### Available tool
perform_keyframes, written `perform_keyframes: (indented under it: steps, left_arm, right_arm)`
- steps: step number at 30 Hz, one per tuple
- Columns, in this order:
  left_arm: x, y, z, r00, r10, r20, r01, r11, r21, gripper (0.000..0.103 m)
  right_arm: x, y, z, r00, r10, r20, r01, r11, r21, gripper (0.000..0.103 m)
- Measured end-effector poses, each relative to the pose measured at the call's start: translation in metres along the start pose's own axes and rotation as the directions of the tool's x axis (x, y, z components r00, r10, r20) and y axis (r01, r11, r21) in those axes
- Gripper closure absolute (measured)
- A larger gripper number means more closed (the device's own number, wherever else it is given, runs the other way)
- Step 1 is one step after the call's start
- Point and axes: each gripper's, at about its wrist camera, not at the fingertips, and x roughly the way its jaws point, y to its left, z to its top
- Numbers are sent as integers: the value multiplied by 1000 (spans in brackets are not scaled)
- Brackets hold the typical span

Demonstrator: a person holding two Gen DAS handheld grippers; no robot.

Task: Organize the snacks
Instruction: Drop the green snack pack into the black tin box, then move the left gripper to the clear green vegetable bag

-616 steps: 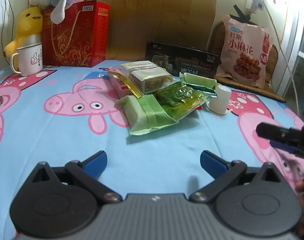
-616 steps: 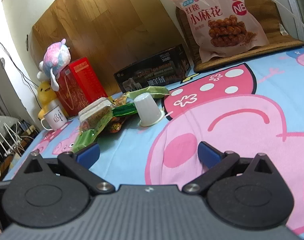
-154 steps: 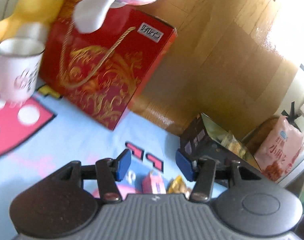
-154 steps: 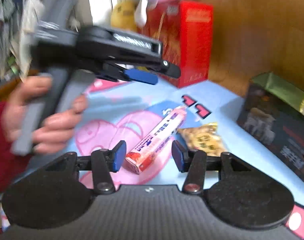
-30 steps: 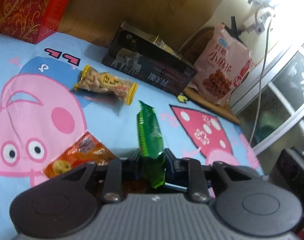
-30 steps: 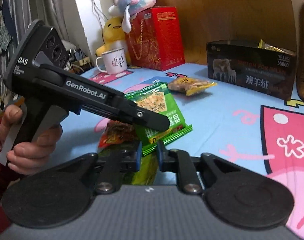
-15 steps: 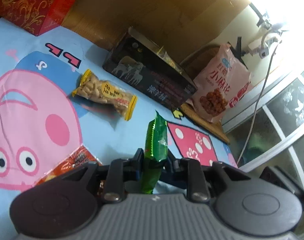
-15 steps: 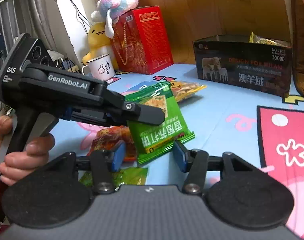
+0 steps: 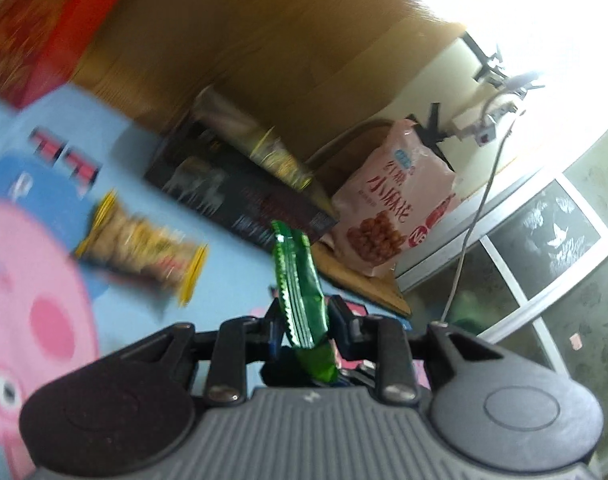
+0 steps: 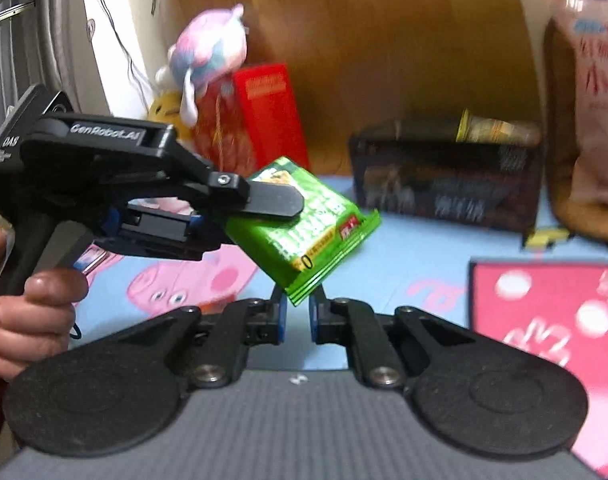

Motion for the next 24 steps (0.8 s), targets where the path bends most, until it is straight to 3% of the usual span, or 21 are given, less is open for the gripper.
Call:
perform_keyframes:
  steps: [8, 9, 10, 13, 16, 20, 24]
  left_arm:
    - [41, -26, 66, 997, 21, 77, -31, 991, 132, 75]
    - [48, -28, 76, 995, 37, 92, -50, 988, 143, 67]
    - [58, -27, 86, 993, 67, 99, -82, 985, 155, 53]
    - [89, -21, 102, 972, 208, 114, -227, 955, 191, 47]
    - [103, -10, 102, 950, 299, 94, -313, 925, 216, 48]
    - [78, -4, 87, 953, 268, 139, -294, 929, 226, 43]
    - [40, 4, 68, 955, 250, 156, -276, 945, 175, 43]
  right_arm:
    - [13, -36, 54, 990, -83, 117, 89, 995, -40, 88]
    - [20, -41, 63, 988, -95, 126, 102, 994, -49, 88]
    - [29, -47, 72, 985, -110, 135, 118, 991, -57, 88]
    - [54, -61, 92, 976, -160, 145, 172, 982, -75, 88]
    - [65, -78, 98, 968, -211, 140, 216, 976, -22, 85]
    - [46, -83, 80, 970, -183, 158, 181, 983, 25, 82]
    - [26, -78, 53, 983, -144, 115, 137, 988, 70, 81]
